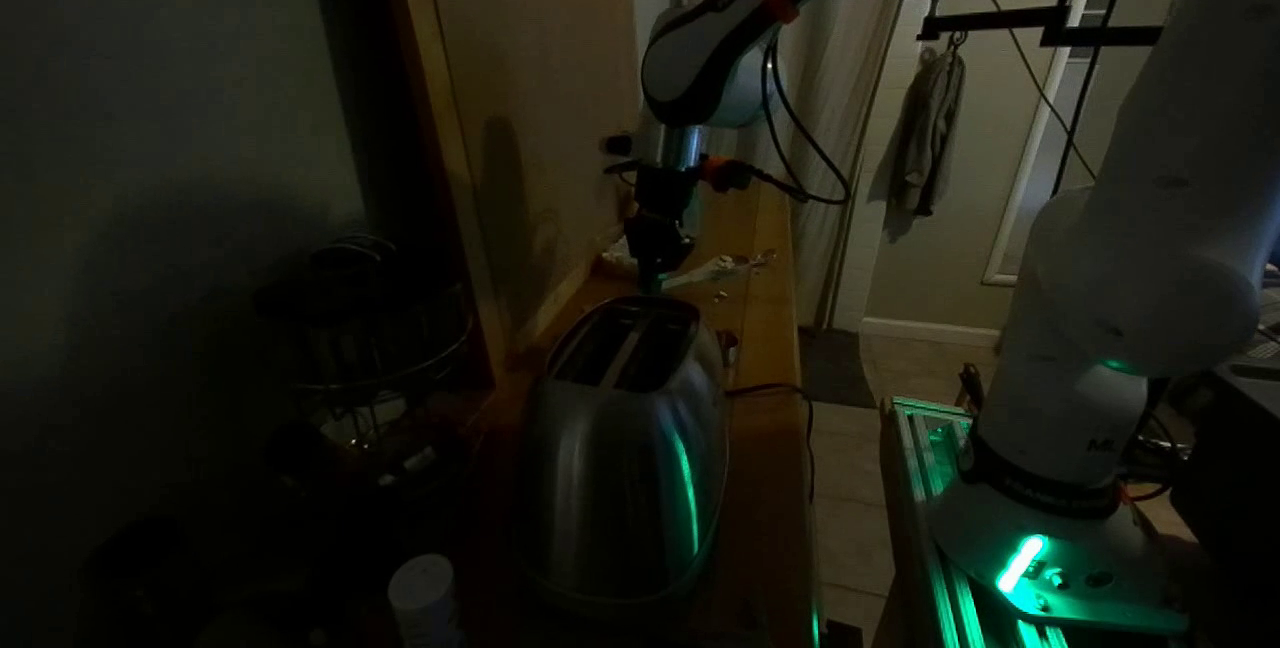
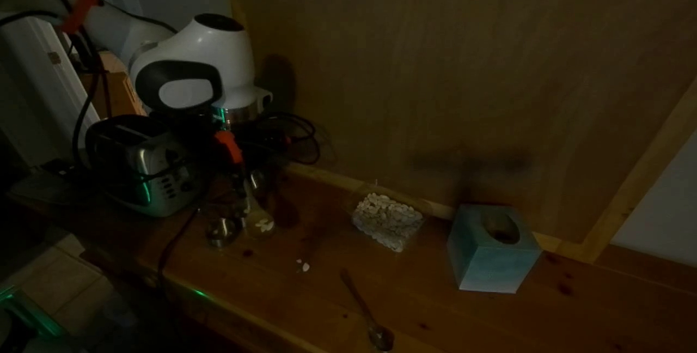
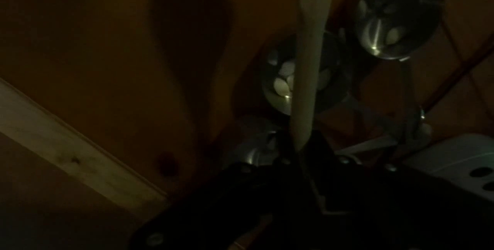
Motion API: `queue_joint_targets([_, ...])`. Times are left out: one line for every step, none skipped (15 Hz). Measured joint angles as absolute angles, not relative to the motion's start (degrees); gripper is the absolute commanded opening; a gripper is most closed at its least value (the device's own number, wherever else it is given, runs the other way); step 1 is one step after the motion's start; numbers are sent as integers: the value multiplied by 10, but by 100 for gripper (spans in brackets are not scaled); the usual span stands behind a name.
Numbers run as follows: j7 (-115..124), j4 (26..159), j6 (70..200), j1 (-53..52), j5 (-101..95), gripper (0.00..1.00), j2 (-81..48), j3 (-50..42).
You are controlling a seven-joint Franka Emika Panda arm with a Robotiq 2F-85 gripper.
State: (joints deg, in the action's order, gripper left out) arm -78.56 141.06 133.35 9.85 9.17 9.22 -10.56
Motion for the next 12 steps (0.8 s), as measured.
queue_joint_targets([-783, 1410, 1330, 94, 91, 15, 96, -105])
queue_joint_targets([-783, 1410, 1330, 93, 91, 15, 96, -105])
queue_joint_targets([-783, 1410, 1330, 93, 91, 15, 94, -107])
queue_joint_targets([-783, 1411, 1330, 93, 91, 15, 93, -109])
queue_joint_targets([-783, 1410, 1330, 93, 91, 15, 93, -111])
queue_joint_targets([-783, 1410, 1330, 93, 91, 4, 92, -111])
queue_joint_targets([-783, 1410, 1330, 93, 91, 4, 92, -111])
queue_joint_targets([-784, 1410, 1330, 93, 92, 4, 92, -111])
queue_joint_targets([-787, 1410, 1330, 92, 97, 4, 93, -112])
queue_joint_targets([-793, 1408, 1330, 90, 103, 4, 94, -112])
queue_joint_targets([-799, 1408, 1330, 87, 111, 4, 97, -113])
queue_joint_targets([-806, 1408, 1330, 85, 119, 4, 100, -113])
